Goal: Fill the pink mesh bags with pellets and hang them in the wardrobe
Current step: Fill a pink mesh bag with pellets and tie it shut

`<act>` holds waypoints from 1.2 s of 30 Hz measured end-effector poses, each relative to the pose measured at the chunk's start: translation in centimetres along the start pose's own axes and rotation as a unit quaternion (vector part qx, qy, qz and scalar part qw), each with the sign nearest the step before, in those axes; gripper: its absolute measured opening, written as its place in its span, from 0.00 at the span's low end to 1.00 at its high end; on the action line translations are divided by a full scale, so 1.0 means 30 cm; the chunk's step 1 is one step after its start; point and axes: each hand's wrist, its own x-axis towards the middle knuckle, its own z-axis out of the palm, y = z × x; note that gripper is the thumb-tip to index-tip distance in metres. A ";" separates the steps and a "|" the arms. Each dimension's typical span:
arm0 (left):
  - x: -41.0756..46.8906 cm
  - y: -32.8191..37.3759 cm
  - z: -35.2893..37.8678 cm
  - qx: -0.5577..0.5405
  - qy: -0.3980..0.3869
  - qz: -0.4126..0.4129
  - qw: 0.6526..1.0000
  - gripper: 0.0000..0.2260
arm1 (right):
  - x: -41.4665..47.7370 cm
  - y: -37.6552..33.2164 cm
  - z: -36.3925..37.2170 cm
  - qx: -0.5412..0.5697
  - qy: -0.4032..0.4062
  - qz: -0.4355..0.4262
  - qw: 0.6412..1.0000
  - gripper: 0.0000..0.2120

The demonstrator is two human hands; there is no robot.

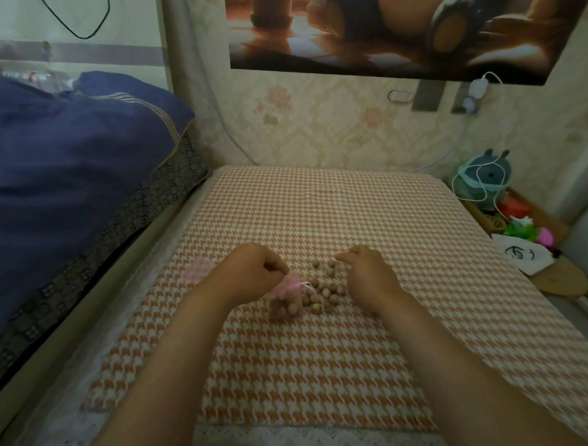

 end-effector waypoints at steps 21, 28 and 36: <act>-0.063 0.008 0.037 -0.050 0.003 0.001 0.999 0.15 | -0.147 -0.248 -0.148 0.328 0.081 -0.133 0.932 0.13; -0.062 0.021 0.042 -0.065 0.000 0.013 0.998 0.16 | -0.159 -0.252 -0.117 0.101 0.094 -0.228 0.964 0.07; -0.031 0.002 0.027 -0.074 -0.008 0.008 0.997 0.13 | -0.135 -0.253 -0.124 -0.023 0.076 -0.288 0.955 0.12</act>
